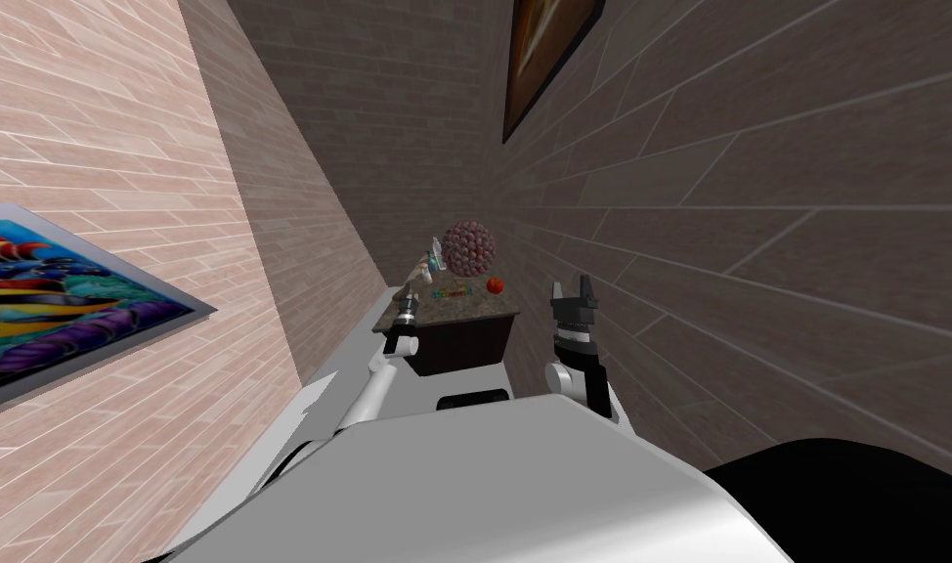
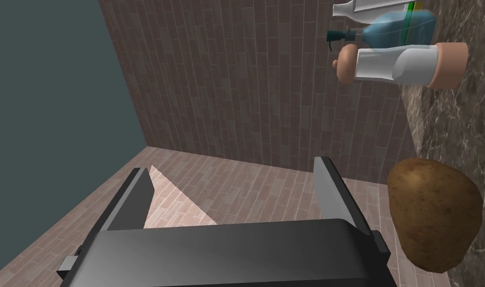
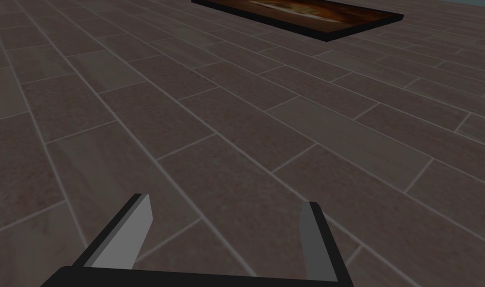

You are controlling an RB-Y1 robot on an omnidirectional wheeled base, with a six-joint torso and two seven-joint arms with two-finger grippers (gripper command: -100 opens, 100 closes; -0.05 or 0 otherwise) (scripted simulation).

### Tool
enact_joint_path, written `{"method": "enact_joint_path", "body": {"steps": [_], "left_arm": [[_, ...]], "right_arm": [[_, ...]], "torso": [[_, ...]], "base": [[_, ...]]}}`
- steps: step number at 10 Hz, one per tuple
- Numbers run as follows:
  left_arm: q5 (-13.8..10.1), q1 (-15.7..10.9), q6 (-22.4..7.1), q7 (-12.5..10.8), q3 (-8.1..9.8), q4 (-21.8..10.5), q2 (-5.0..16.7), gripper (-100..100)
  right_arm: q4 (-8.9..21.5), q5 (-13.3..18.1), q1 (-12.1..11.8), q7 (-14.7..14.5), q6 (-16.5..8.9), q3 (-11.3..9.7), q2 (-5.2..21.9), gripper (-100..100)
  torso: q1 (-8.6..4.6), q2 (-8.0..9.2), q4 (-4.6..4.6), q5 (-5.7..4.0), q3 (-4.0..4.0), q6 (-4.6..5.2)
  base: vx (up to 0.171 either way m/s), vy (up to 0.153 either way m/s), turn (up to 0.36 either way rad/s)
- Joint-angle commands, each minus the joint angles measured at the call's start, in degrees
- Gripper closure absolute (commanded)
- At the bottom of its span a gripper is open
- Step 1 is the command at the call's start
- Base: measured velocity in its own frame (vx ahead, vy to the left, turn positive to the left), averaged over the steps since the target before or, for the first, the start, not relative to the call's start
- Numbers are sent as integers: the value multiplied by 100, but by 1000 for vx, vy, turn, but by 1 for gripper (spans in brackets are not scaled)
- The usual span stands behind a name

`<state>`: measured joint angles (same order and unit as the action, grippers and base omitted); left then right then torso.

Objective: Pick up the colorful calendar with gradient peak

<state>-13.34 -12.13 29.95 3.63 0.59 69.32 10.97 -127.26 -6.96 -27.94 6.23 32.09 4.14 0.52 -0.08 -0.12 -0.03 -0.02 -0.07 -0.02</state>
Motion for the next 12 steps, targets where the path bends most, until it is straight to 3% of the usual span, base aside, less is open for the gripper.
{"method": "enact_joint_path", "body": {"steps": [1, 10, 12], "left_arm": [[-117, -159, -2, 0, -18, -286, -10, -100], [-475, -672, -13, 30, -77, -1490, -225, -100], [-627, -884, -15, 34, -103, -1945, -383, -100]], "right_arm": [[0, 0, 0, 0, 0, 0, 0, 0], [0, 0, 0, 0, 0, 0, 0, 0], [0, 0, 0, 0, 0, 0, 0, 0]], "torso": [[0, 0, 0, 0, 0, 0], [0, -4, 0, 0, -2, 0], [-1, -8, -1, 0, -4, 0]], "base": [[30, -25, 18], [32, -26, 16], [59, -37, 29]]}}
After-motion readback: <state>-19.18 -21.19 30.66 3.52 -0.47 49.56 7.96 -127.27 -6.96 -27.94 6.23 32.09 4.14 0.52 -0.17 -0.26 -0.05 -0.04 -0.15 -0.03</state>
